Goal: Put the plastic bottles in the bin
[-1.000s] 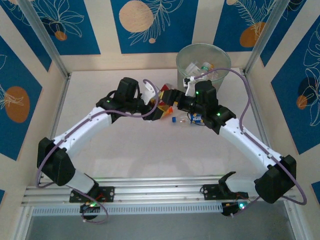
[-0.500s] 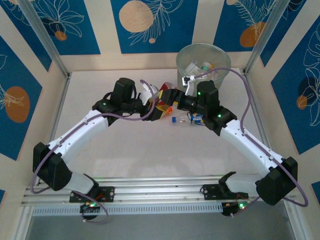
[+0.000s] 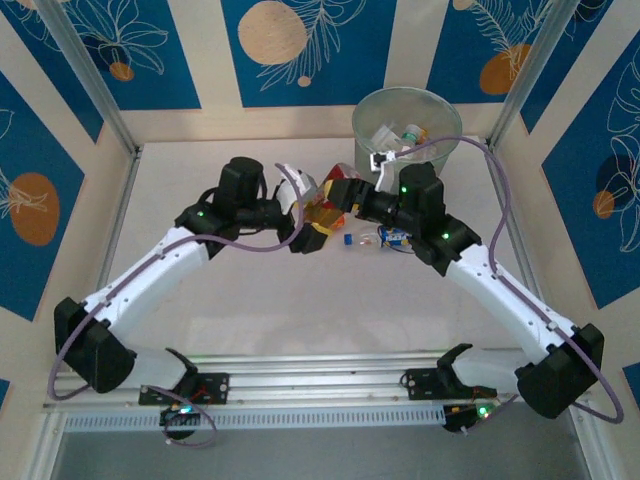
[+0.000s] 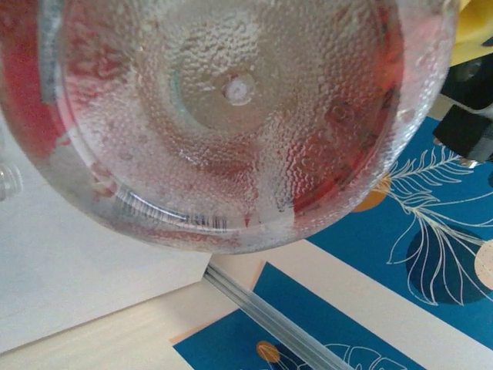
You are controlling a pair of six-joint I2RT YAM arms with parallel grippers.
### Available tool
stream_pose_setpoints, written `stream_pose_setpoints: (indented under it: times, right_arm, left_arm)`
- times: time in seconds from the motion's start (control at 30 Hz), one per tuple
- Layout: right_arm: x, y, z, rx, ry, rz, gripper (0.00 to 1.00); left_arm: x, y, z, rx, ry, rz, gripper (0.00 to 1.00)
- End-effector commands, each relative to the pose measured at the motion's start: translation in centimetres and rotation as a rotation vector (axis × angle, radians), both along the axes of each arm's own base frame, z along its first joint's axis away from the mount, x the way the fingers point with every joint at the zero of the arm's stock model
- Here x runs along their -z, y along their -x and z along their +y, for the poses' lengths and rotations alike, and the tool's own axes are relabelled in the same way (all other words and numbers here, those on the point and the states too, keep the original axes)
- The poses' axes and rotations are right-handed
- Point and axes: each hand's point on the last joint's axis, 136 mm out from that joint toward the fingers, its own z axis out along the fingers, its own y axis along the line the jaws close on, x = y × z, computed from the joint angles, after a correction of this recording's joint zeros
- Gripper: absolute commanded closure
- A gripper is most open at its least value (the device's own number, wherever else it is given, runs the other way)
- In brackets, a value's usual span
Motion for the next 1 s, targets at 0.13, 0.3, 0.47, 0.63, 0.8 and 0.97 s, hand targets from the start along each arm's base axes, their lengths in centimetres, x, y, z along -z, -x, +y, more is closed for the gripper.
stream_pose_setpoints:
  times: [0.13,0.3,0.47,0.63,0.8,0.97]
  right_arm:
    - [-6.6,-4.3,-6.4,0.292,0.042,-0.152,0.44]
    - [-11.5,-6.3,-9.8,0.458,0.02,-0.282,0.44]
    - [-14.3,-8.4,-11.7,0.598,0.023,-0.374,0.44]
    - [-15.0,-11.3,-13.3,0.738,0.095,-0.401,0.45]
    - [-13.6,-14.1,-14.1,0.799,0.194,-0.361,0.45]
    - [-11.1,-16.6,-15.1,0.841,0.256,-0.292,0.45]
  left_arm:
    - [-4.6,0.5,2.1,-0.105,0.069,-0.157,0.01]
    - [-5.2,-0.1,3.6,-0.216,0.078,-0.165,0.0]
    - [-5.1,-0.6,4.8,-0.304,0.076,-0.161,0.01]
    - [-4.4,-0.6,5.6,-0.342,0.054,-0.145,0.0]
    - [-3.6,-0.6,6.3,-0.367,0.02,-0.138,0.0]
    - [-3.2,-0.6,6.5,-0.379,0.008,-0.14,0.01]
